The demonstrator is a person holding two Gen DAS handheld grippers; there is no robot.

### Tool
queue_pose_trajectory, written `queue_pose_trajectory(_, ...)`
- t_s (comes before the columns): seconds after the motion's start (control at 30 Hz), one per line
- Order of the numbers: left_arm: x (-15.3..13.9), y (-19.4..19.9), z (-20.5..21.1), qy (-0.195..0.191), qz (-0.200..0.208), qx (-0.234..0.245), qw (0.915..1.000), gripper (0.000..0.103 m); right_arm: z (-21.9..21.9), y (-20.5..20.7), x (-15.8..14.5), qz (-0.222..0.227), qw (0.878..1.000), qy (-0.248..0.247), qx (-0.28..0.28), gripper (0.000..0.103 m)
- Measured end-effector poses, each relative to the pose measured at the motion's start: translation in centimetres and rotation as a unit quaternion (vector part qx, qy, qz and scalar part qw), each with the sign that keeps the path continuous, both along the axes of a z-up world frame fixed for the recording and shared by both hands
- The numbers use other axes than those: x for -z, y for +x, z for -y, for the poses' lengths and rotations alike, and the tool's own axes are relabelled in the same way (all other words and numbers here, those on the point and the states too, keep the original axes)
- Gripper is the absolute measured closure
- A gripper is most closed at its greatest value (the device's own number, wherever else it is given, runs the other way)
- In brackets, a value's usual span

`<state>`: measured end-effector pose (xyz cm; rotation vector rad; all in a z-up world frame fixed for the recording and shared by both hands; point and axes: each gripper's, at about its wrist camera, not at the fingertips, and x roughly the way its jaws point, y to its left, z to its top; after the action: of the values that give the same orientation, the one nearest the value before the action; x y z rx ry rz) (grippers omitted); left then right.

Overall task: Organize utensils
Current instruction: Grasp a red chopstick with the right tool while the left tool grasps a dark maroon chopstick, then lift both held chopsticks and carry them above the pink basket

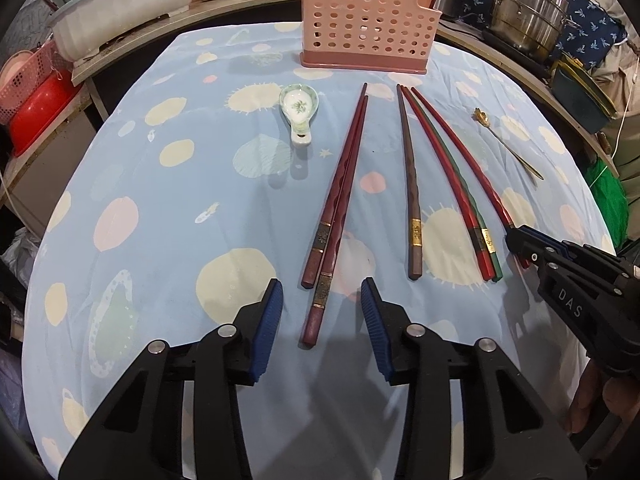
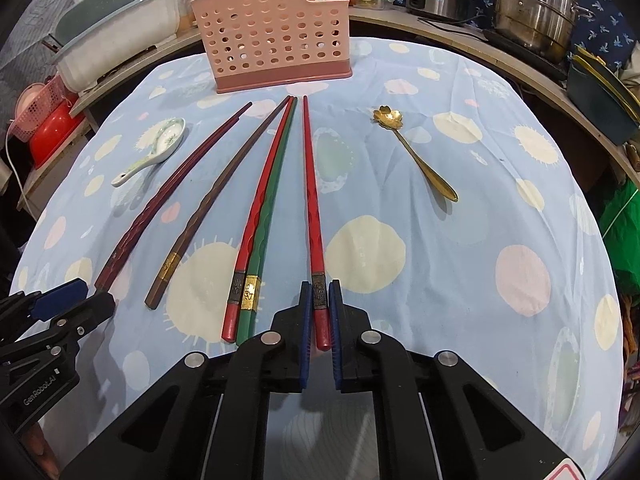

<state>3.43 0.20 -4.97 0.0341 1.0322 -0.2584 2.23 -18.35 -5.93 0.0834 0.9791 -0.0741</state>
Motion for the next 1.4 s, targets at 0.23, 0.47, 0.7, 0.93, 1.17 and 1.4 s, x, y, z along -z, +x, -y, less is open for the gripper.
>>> queue_pose_trajectory(0.23, 0.1, -0.2, -0.3, -0.030, -0.008, 0.008, 0.9995, 0.070, 0.4, -0.8, 0.0, -0.002, 1.000, 0.015, 0.005, 0.096)
queue_pose_trajectory(0.47, 0.2, 0.1, -0.8, -0.071, -0.018, 0.004, 0.9973, 0.074, 0.6, -1.2, -0.1, -0.003, 1.000, 0.025, 0.008, 0.095)
queue_pose_trajectory(0.7, 0.3, 0.4, -0.6, -0.079, -0.024, 0.003, 0.9965, 0.089, 0.7, -1.0, 0.0, -0.005, 0.999, 0.035, 0.010, 0.095)
queue_pose_trajectory(0.93, 0.3, 0.9, 0.8, -0.043, -0.016, 0.003, 0.9989, 0.089, 0.7, -1.0, 0.0, -0.005, 0.999, 0.034, 0.009, 0.095)
queue_pose_trajectory(1.17, 0.5, 1.1, 1.5, -0.029, -0.006, 0.009, 0.9995, 0.089, 0.3, -0.7, 0.1, -0.002, 1.000, 0.028, 0.005, 0.095)
queue_pose_trajectory(1.4, 0.3, 0.7, 1.8, -0.029, -0.007, 0.023, 0.9993, 0.095, 0.5, -0.9, 0.0, 0.000, 0.999, 0.034, 0.006, 0.096)
